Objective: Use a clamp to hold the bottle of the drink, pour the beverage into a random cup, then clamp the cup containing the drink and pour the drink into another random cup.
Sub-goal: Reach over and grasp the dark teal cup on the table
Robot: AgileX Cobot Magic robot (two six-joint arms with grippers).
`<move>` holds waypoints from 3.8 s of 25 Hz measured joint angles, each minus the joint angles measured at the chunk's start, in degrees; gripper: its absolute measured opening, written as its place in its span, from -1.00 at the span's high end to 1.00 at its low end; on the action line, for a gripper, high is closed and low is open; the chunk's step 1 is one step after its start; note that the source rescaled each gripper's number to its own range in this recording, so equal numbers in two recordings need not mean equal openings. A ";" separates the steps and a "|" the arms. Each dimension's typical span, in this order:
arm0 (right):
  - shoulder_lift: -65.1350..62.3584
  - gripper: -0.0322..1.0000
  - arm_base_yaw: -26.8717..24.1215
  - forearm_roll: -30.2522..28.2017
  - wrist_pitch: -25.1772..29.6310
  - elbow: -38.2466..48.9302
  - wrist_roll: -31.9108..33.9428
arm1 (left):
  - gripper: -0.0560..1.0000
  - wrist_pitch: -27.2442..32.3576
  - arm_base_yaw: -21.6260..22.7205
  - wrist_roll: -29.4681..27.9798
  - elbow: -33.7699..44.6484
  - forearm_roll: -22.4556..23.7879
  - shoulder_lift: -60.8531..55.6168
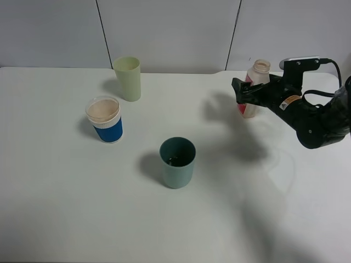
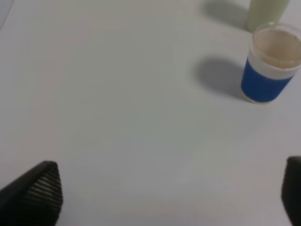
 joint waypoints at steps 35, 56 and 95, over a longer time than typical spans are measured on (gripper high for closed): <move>-45.94 -0.95 0.00 7.11 33.35 8.23 -6.24 | -0.58 0.00 0.00 0.00 0.00 0.00 0.00; -76.30 -0.95 0.00 7.13 73.44 8.23 -10.57 | -0.58 0.00 0.00 0.00 0.00 0.00 0.00; -110.80 -0.95 0.00 5.58 121.39 5.57 0.11 | -0.58 0.00 0.00 0.00 0.00 0.00 0.00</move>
